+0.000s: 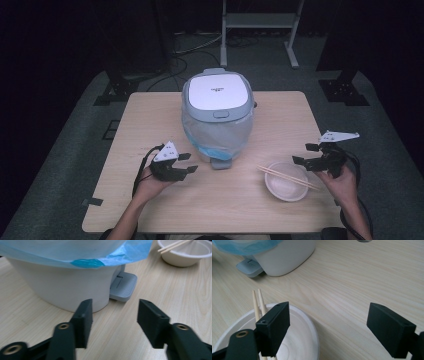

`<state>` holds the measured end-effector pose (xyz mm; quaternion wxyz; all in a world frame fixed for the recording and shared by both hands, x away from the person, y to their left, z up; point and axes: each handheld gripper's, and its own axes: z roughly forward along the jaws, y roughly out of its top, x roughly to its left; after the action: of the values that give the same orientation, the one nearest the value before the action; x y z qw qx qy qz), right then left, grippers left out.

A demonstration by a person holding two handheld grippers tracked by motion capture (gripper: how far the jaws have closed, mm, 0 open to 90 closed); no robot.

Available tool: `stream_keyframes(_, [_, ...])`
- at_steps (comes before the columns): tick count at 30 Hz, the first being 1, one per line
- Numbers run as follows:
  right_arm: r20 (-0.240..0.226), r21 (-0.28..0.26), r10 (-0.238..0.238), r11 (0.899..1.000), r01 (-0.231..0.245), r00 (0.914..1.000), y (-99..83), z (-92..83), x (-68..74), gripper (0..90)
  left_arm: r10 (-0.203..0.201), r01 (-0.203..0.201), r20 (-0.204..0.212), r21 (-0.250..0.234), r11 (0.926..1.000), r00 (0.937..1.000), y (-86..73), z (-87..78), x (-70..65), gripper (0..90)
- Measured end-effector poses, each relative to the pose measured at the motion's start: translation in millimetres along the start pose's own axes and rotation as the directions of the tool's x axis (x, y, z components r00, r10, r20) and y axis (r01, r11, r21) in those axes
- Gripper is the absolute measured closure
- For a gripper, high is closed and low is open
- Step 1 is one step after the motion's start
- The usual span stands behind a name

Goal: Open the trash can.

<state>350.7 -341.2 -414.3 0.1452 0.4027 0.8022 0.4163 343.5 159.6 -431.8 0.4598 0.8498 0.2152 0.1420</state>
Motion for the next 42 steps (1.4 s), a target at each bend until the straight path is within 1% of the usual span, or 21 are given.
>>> stream_keyframes(1, [-0.001, 0.0, -0.002, 1.0, 0.002, 1.0, 0.2, 0.4, 0.1, 17.2, 0.004, -0.004, 0.002, 0.005, 1.0, 1.0, 0.5, 1.7, -0.4, 54.4])
stream_keyframes(3, [-0.002, 0.001, -0.004, 1.0, 0.004, 1.0, 0.4, 0.7, 0.3, 17.2, 0.013, -0.013, 0.004, 0.015, 0.9998, 0.9999, 1.9, 6.7, -1.2, 59.6])
stream_keyframes(5, [-0.002, 0.004, -0.005, 1.0, 0.005, 1.0, 0.5, 1.0, 0.7, 17.3, 0.015, -0.015, 0.012, 0.013, 0.9998, 0.9998, 3.0, 11.9, -2.2, 64.5])
stream_keyframes(8, [-0.001, 0.004, -0.006, 1.0, 0.006, 1.0, 0.5, 1.3, 0.9, 17.3, 0.037, -0.037, 0.023, 0.022, 0.9991, 0.9991, 5.4, 20.2, -5.1, 72.7])
stream_keyframes(14, [-0.002, 0.004, -0.008, 1.0, 0.008, 1.0, 0.1, 0.7, 1.4, 17.3, 0.056, -0.057, 0.039, 0.022, 0.9981, 0.9977, 13.0, 35.1, -10.4, 80.8])
stream_keyframes(19, [-0.003, 0.005, -0.007, 1.0, 0.007, 1.0, -0.2, 0.7, 1.4, 17.3, 0.073, -0.075, 0.049, 0.032, 0.9967, 0.9961, 16.3, 47.6, -16.2, 83.9])
stream_keyframes(21, [-0.004, 0.005, -0.008, 1.0, 0.008, 1.0, -0.2, 1.0, 1.7, 17.3, 0.084, -0.086, 0.046, 0.041, 0.9955, 0.9954, 16.8, 52.5, -18.1, 85.0])
stream_keyframes(22, [-0.004, 0.006, -0.01, 1.0, 0.01, 0.9999, -0.1, 1.3, 1.8, 17.3, 0.082, -0.084, 0.049, 0.043, 0.9955, 0.9954, 16.9, 54.7, -19.1, 85.6])
stream_keyframes(25, [-0.005, 0.009, -0.012, 1.0, 0.012, 0.9999, 0.0, 2.0, 2.1, 17.3, 0.095, -0.096, 0.036, 0.039, 0.9946, 0.9948, 17.6, 60.6, -21.4, 87.6])
stream_keyframes(27, [-0.006, 0.011, -0.013, 1.0, 0.013, 0.9999, 0.0, 2.3, 2.5, 17.3, 0.096, -0.096, 0.022, 0.029, 0.995, 0.9952, 18.3, 64.0, -22.9, 88.9])
stream_keyframes(31, [-0.009, 0.012, -0.017, 1.0, 0.017, 0.9998, 0.3, 3.4, 2.8, 17.3, 0.104, -0.104, 0.007, 0.042, 0.9937, 0.9946, 20.0, 72.2, -23.6, 89.2])
stream_keyframes(32, [-0.009, 0.013, -0.015, 1.0, 0.015, 0.9999, 0.4, 3.7, 3.3, 17.3, 0.097, -0.097, 0.01, 0.04, 0.9945, 0.9953, 20.0, 74.9, -23.7, 89.2])
stream_keyframes(33, [-0.01, 0.013, -0.016, 1.0, 0.016, 0.9998, 0.4, 3.9, 3.5, 17.3, 0.1, -0.1, 0.006, 0.046, 0.9939, 0.995, 20.0, 76.8, -23.7, 89.1])
stream_keyframes(35, [-0.011, 0.016, -0.016, 1.0, 0.016, 0.9998, 0.5, 4.2, 3.9, 17.3, 0.093, -0.094, 0.004, 0.041, 0.9948, 0.9956, 19.9, 81.1, -24.2, 89.1])
stream_keyframes(37, [-0.012, 0.016, -0.018, 1.0, 0.019, 0.9998, 0.5, 4.5, 3.9, 17.3, 0.101, -0.1, -0.013, 0.045, 0.994, 0.9948, 21.0, 83.1, -23.9, 89.2])
stream_keyframes(39, [-0.013, 0.016, -0.018, 1.0, 0.018, 0.9998, 0.6, 4.7, 3.8, 17.3, 0.091, -0.091, -0.02, 0.033, 0.9953, 0.9956, 21.7, 85.6, -24.3, 89.1])
stream_keyframes(41, [-0.014, 0.016, -0.02, 1.0, 0.02, 0.9997, 0.7, 4.9, 4.0, 17.3, 0.111, -0.11, -0.033, 0.043, 0.993, 0.9932, 22.4, 86.9, -24.5, 89.0])
stream_keyframes(42, [-0.014, 0.017, -0.018, 1.0, 0.018, 0.9997, 0.8, 5.0, 4.4, 17.3, 0.111, -0.109, -0.042, 0.044, 0.9931, 0.9929, 22.6, 87.5, -24.8, 88.9])
